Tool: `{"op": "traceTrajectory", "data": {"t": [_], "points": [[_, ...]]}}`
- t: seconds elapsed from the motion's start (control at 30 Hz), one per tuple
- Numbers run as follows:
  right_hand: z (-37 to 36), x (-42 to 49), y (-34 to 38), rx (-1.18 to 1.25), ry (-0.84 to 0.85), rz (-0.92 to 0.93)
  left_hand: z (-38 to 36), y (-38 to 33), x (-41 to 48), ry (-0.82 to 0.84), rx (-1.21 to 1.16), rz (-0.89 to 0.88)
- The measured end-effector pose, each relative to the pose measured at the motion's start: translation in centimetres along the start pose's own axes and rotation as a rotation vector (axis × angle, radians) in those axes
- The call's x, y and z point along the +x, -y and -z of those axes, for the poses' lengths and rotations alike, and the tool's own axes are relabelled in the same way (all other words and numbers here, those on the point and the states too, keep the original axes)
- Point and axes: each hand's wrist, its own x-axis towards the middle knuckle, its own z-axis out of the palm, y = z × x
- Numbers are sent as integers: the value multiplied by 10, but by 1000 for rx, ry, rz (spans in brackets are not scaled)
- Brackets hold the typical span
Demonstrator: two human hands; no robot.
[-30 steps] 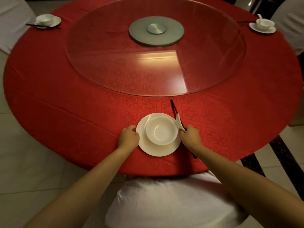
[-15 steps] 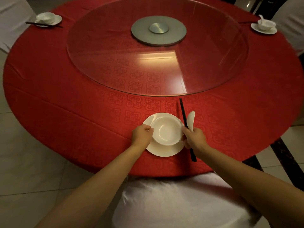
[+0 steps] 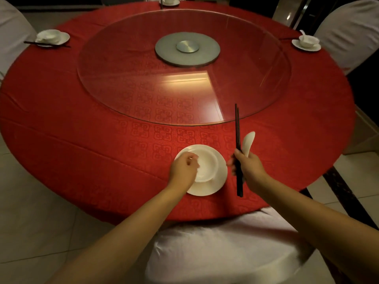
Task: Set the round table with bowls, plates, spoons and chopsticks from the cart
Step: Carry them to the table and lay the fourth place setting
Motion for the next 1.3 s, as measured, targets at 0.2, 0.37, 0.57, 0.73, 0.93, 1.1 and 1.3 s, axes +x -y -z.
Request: {"op": "traceTrajectory", "data": {"t": [0.2,0.37,0.57,0.73,0.93,1.1,1.3], "points": [[-8,-10,31,45,65,156,-35,-35,-38,463,-239,185],[-6,-4,40,90,94,34,-47,-39,-29,266,-60,124],[-4,6,42,8,154,17,-67,-44,-24,210,113,55],[10,23,43,-143,227,114,-75,-45,-27,215,-92,123],[21,48,26,-342,295,121,-81,-31,-32,209,-407,352],[17,68,-2,-432,303,101,-93,1,-47,187,-595,597],[6,80,-30,-691,316,239,-96,16,-42,181,-695,696]]}}
